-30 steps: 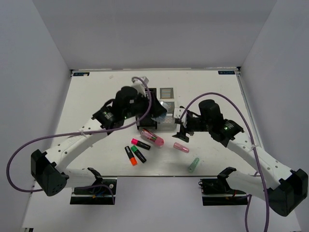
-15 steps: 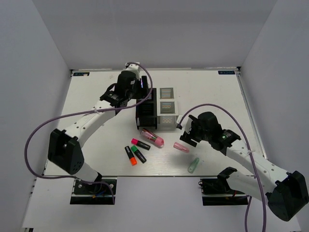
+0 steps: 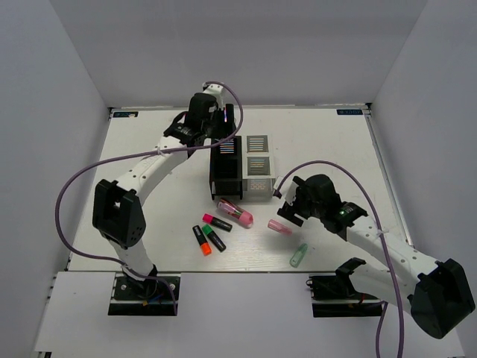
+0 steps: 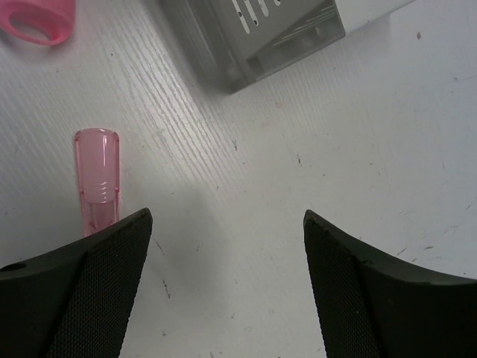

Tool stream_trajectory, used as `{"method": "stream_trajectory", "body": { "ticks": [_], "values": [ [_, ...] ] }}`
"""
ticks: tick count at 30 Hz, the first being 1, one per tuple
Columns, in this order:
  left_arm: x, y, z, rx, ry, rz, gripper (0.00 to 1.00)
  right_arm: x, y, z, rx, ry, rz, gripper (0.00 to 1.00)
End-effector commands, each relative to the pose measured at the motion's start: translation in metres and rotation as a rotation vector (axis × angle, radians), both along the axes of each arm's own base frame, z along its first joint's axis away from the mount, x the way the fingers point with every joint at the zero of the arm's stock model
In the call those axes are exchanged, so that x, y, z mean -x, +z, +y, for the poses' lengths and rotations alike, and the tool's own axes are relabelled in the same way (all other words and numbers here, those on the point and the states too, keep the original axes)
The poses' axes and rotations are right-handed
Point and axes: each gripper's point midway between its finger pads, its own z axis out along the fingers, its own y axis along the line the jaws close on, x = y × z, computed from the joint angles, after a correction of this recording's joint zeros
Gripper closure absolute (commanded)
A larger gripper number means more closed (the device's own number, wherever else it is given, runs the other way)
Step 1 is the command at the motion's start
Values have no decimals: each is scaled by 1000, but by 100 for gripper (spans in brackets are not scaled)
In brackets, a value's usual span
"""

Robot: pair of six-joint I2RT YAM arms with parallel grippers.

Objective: Sort the stationery into containers
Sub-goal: Place the stationery in the storage box.

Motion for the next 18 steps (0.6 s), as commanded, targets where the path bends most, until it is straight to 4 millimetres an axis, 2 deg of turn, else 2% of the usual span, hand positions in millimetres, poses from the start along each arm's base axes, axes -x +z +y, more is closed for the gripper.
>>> {"method": "stream_trajectory", "body": {
  "ticks": [1, 3, 4, 5, 6, 7, 8, 10, 13, 18],
  "values": [
    [3, 44, -2, 20, -53, -63, 100, -5, 3, 4, -28, -7, -21, 16],
    [10, 41, -5, -21, -135, -48, 100, -5, 2, 3, -28, -12, -21, 15],
    [5, 61, -10, -16, -171, -83, 100, -4, 2, 2, -28, -10, -21, 15],
    [12, 50, 0, -76, -198, -25, 100, -4, 2, 2, -31, -10, -23, 15],
    [16, 50, -2, -95, -245, -18, 100, -3, 1, 2, -29, -9, -17, 13],
    [10, 68, -1, -111, -255, -55, 100, -4, 2, 2, -32, -8, -24, 13],
    [20, 55, 7, -144, -268, 20, 100, -4, 1, 1, -34, -12, -20, 13],
    [20, 57, 15, -177, -289, 25, 100, -4, 3, 2, -38, -8, -23, 12],
    [34, 47, 27, -221, -326, 73, 100, -3, 2, 3, -39, -3, -19, 12],
    [45, 21, 38, -282, -379, 165, 100, -3, 3, 3, -44, -5, -19, 12]
  ]
}}
